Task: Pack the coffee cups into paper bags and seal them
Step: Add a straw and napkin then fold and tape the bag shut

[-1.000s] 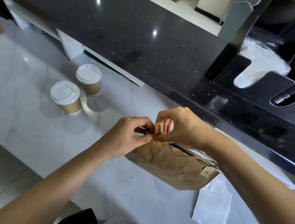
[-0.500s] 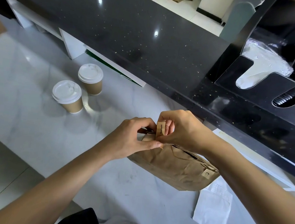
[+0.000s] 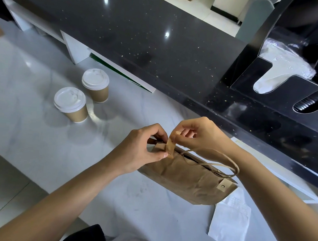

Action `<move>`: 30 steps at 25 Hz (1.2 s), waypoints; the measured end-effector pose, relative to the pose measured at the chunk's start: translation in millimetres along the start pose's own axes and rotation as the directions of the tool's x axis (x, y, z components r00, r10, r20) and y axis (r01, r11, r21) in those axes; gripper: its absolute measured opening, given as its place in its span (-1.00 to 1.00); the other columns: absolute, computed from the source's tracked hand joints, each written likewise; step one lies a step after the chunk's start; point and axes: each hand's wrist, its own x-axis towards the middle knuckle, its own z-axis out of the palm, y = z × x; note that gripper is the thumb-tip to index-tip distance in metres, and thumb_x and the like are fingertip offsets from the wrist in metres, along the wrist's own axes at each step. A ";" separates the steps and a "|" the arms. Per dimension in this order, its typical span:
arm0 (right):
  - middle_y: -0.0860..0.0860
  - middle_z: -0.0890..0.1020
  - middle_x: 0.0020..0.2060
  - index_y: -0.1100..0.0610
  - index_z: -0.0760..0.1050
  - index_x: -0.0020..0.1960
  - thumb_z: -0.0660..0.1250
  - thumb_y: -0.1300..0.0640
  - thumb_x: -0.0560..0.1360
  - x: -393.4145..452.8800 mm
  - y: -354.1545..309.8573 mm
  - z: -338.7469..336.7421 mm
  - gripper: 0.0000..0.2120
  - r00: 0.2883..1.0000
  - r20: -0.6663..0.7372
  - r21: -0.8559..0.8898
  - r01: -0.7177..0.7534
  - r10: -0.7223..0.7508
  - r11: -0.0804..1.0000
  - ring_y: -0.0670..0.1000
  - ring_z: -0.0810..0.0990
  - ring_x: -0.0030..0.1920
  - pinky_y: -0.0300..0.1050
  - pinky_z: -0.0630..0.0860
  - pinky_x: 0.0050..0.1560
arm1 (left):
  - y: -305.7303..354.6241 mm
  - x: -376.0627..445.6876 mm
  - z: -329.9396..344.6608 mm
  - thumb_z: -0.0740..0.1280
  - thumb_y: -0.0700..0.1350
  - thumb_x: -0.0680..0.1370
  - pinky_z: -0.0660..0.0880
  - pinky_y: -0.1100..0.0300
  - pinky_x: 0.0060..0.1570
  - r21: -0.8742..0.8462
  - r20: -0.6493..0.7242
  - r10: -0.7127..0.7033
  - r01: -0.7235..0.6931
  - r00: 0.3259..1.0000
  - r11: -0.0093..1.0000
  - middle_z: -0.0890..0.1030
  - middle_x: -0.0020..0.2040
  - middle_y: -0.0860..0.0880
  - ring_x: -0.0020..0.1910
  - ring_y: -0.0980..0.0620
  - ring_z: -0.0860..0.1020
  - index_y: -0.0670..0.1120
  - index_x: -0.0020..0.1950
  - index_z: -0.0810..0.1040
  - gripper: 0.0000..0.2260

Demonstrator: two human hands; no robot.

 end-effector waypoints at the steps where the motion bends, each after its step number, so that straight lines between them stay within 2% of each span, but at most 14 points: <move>1: -0.16 0.68 -0.32 -0.07 0.70 -0.16 0.42 0.03 0.56 0.5 1.2 -0.9 -0.86 1.000 0.004 0.014 -0.018 0.017 1.000 -0.19 0.61 -0.28 -0.34 0.49 -0.26 | 0.4 0.2 0.4 0.58 -0.16 0.45 0.56 0.10 0.25 -0.012 -0.010 0.001 -0.001 1.000 1.000 0.67 -0.04 0.08 0.07 0.08 0.65 0.01 0.01 0.54 -0.72; 5: -0.22 0.67 -0.33 -0.06 0.74 -0.10 0.46 0.04 0.55 6.8 7.3 -0.7 -0.91 0.999 0.007 0.027 -0.043 0.042 0.999 -0.25 0.59 -0.31 -0.41 0.46 -0.30 | 1.7 0.9 0.7 0.60 -0.15 0.43 0.57 0.06 0.23 -0.016 -0.024 -0.001 0.000 1.000 1.000 0.68 0.00 0.12 0.10 0.11 0.66 0.03 0.07 0.50 -0.65; 11: -0.21 0.69 -0.30 -0.01 0.76 -0.05 0.49 0.04 0.52 15.6 15.6 0.4 -0.92 0.999 0.024 0.055 -0.034 0.033 0.998 -0.24 0.60 -0.26 -0.41 0.49 -0.28 | 2.4 2.3 0.2 0.58 -0.16 0.45 0.57 -0.01 0.20 0.004 -0.010 0.039 -0.039 0.999 0.999 0.68 -0.04 0.08 0.06 0.06 0.66 0.02 0.08 0.52 -0.68; 15: -0.04 0.76 -0.20 0.09 0.77 0.00 0.49 0.10 0.52 17.1 23.3 1.7 -0.89 0.979 0.158 0.224 -0.163 0.130 0.961 -0.13 0.68 -0.24 -0.35 0.55 -0.18 | 3.1 1.7 0.5 0.56 -0.21 0.46 0.55 0.04 0.20 0.017 0.012 0.088 -0.089 0.996 0.996 0.68 -0.02 0.10 0.06 0.01 0.65 0.00 0.05 0.58 -0.74; 18: 0.03 0.76 -0.20 0.12 0.75 0.02 0.50 0.17 0.51 16.2 24.2 3.6 -0.89 0.968 0.192 0.301 -0.214 0.161 0.929 -0.08 0.70 -0.23 -0.32 0.58 -0.14 | 2.2 1.5 0.1 0.56 -0.22 0.46 0.55 0.09 0.18 0.039 0.015 0.110 -0.111 0.994 0.993 0.68 0.00 0.12 0.09 0.02 0.63 0.00 0.02 0.62 -0.77; 20: 0.04 0.75 -0.26 0.09 0.72 0.05 0.54 0.13 0.48 15.9 23.7 4.7 -0.84 0.966 0.189 0.310 -0.232 0.179 0.922 -0.04 0.73 -0.22 -0.25 0.63 -0.05 | 0.9 2.8 0.4 0.57 -0.24 0.43 0.55 0.14 0.16 0.059 0.000 0.149 -0.149 0.989 0.987 0.63 0.00 0.10 0.08 0.02 0.62 -0.01 -0.01 0.63 -0.77; 23: 0.04 0.74 -0.26 0.03 0.67 0.03 0.58 0.11 0.45 17.8 23.9 8.9 -0.81 0.961 0.166 0.294 -0.263 0.222 0.919 0.11 0.74 -0.15 0.02 0.66 0.15 | 1.2 2.5 0.1 0.58 -0.27 0.41 0.52 0.27 0.16 0.067 -0.024 0.162 -0.160 0.987 0.985 0.54 0.04 0.08 0.08 0.01 0.61 -0.02 -0.03 0.65 -0.76; 25: 0.01 0.72 -0.24 -0.02 0.66 0.01 0.59 0.05 0.42 18.5 25.5 13.1 -0.80 0.957 0.136 0.271 -0.286 0.258 0.919 0.10 0.73 -0.16 0.04 0.66 0.15 | 0.8 2.3 -0.1 0.57 -0.26 0.42 0.54 0.23 0.14 0.080 -0.017 0.171 -0.169 0.985 0.982 0.56 0.02 0.10 0.07 0.01 0.61 -0.03 -0.04 0.64 -0.77; 28: -0.02 0.70 -0.25 -0.02 0.65 0.01 0.60 0.00 0.41 15.6 27.3 17.5 -0.77 0.950 0.113 0.296 -0.312 0.291 0.903 0.02 0.70 -0.22 -0.07 0.65 0.02 | -0.1 2.1 0.5 0.56 -0.20 0.45 0.56 0.08 0.10 0.134 0.014 0.168 -0.169 0.986 0.977 0.62 -0.01 0.13 0.08 0.02 0.60 0.00 0.00 0.62 -0.79; 30: -0.02 0.71 -0.25 -0.02 0.65 0.00 0.61 -0.03 0.40 13.5 30.9 19.3 -0.77 0.947 0.097 0.310 -0.323 0.308 0.894 0.01 0.71 -0.22 -0.10 0.65 -0.01 | -0.8 2.0 -0.3 0.54 -0.14 0.47 0.53 0.06 0.11 0.165 0.033 0.133 -0.137 0.991 0.977 0.63 0.00 0.18 0.11 0.05 0.57 0.06 0.03 0.62 -0.79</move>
